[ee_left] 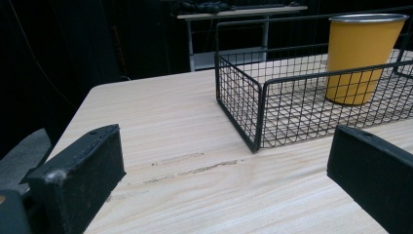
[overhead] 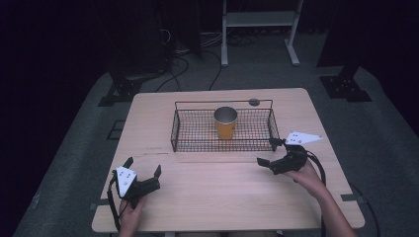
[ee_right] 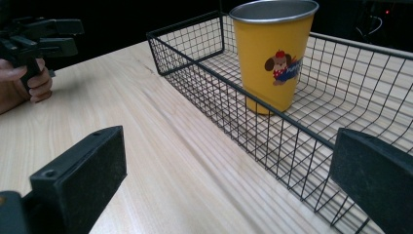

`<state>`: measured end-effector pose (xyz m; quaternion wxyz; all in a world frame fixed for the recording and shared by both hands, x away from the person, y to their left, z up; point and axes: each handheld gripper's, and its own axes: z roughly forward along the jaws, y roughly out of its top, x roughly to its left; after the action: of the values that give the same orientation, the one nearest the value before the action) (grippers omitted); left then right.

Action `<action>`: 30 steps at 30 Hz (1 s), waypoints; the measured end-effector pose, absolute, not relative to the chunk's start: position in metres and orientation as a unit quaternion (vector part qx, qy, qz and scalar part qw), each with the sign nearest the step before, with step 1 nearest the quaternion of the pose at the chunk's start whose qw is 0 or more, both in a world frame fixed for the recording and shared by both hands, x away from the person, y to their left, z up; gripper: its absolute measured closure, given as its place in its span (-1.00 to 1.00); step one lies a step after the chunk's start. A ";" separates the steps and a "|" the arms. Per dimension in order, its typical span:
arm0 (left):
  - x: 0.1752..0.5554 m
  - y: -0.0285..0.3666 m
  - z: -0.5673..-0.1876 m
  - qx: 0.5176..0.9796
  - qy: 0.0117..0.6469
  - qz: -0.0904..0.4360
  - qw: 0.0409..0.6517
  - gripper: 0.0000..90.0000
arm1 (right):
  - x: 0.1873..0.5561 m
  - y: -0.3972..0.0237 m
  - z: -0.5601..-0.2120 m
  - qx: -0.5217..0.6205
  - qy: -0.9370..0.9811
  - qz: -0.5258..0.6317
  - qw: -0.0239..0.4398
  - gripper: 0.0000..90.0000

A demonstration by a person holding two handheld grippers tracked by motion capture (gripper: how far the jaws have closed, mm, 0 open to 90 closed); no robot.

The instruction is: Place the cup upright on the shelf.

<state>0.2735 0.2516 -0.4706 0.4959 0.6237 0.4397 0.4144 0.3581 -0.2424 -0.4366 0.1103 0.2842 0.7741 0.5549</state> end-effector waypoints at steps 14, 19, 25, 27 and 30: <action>0.273 0.252 -0.471 0.624 0.440 0.415 0.496 -1.00 | 0.346 -0.253 -0.445 0.294 0.771 0.552 0.117 -1.00; 0.273 0.251 -0.471 0.624 0.440 0.415 0.495 -1.00 | 0.341 -0.256 -0.448 0.297 0.771 0.552 0.117 -1.00; 0.274 0.251 -0.471 0.624 0.440 0.415 0.495 -1.00 | 0.335 -0.258 -0.450 0.299 0.769 0.554 0.114 -1.00; 0.274 0.252 -0.471 0.624 0.441 0.415 0.495 -1.00 | 0.333 -0.259 -0.451 0.297 0.769 0.554 0.115 -1.00; 0.274 0.252 -0.471 0.624 0.442 0.414 0.494 -1.00 | 0.330 -0.261 -0.452 0.299 0.767 0.555 0.114 -1.00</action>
<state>0.2739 0.2517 -0.4705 0.4943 0.6235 0.4419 0.4143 0.3301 -0.2610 -0.4523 0.1141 0.2991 0.7674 0.5555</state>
